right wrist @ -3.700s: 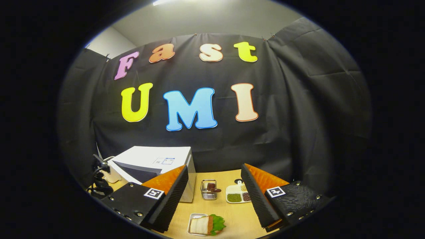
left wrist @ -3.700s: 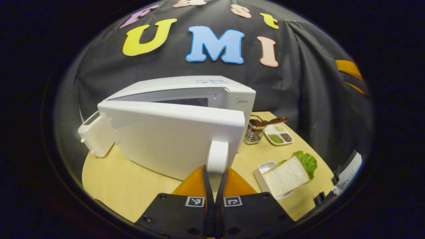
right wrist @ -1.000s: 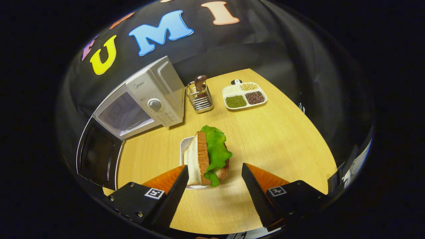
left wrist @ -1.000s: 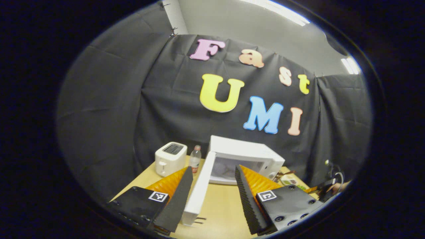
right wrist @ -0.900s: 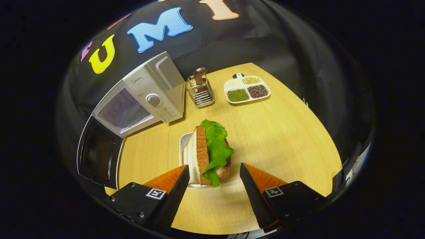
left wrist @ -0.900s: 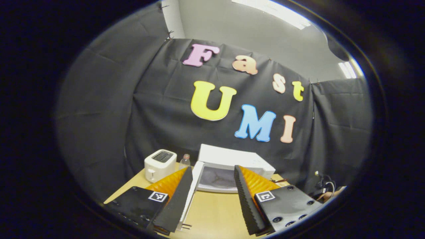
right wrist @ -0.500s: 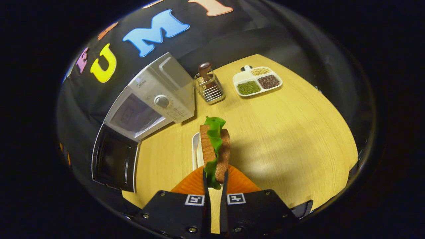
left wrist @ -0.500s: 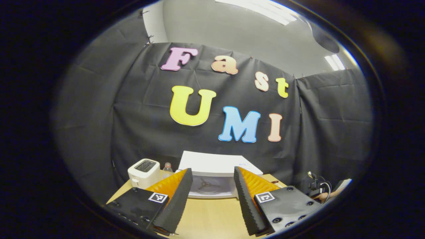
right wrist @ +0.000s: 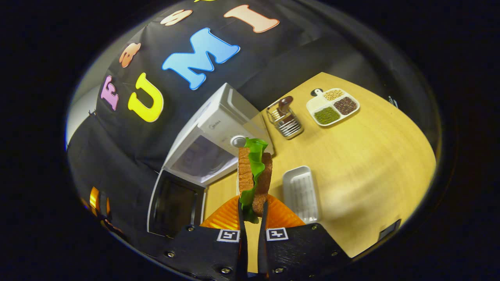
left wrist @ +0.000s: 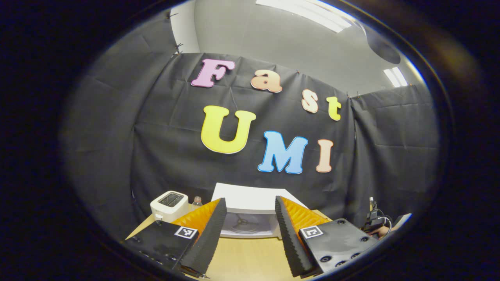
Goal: Open the microwave oven with the left hand, put the food in, and close the microwave oven.
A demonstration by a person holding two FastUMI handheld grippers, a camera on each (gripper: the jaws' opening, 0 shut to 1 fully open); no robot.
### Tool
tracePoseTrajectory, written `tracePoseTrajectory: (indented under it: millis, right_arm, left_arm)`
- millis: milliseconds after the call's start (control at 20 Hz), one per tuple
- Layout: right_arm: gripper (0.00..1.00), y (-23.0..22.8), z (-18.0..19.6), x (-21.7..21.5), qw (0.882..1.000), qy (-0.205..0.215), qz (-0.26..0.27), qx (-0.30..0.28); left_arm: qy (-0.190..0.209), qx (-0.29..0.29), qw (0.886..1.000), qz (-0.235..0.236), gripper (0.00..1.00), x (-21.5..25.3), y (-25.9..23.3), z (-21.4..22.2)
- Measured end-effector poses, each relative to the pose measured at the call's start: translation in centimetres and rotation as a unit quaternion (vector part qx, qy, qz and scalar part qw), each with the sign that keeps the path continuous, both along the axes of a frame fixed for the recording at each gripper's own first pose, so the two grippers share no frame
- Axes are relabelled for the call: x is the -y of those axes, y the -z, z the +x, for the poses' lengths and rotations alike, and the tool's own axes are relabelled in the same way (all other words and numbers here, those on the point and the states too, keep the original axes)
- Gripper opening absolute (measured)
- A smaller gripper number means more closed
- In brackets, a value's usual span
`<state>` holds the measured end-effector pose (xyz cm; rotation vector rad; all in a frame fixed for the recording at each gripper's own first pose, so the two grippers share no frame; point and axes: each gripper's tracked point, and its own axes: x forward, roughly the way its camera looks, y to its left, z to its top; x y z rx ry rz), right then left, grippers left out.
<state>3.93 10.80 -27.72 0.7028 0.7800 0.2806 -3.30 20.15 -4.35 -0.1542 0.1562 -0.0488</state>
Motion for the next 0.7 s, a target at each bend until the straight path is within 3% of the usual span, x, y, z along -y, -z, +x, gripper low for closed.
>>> tracePoseTrajectory:
  millis: [50,200,350,450,700]
  right_arm:
    - [0.10,-0.4,0.3,-1.4,1.000,-0.003,0.024,0.006]
    - [0.10,-1.2,1.5,-6.4,0.995,-0.001,0.101,0.010]
    - [0.10,-0.9,3.1,-10.7,0.991,0.016,0.134,0.008]
    - [0.10,-0.3,4.6,-13.6,0.988,0.028,0.152,0.004]
    - [0.10,2.8,9.7,-19.5,0.979,0.095,0.182,-0.019]
  left_arm:
    - [-0.002,0.000,1.000,-0.002,0.83,-0.5,0.0,-0.2]
    - [-0.016,0.006,1.000,-0.003,0.83,-2.2,-0.7,-0.9]
    - [-0.032,0.012,0.999,-0.001,0.82,-4.1,-1.2,-2.0]
    - [-0.040,0.013,0.999,-0.003,0.90,-5.2,-1.6,-2.8]
    - [-0.064,0.009,0.998,0.019,0.94,-8.3,-1.7,-5.0]
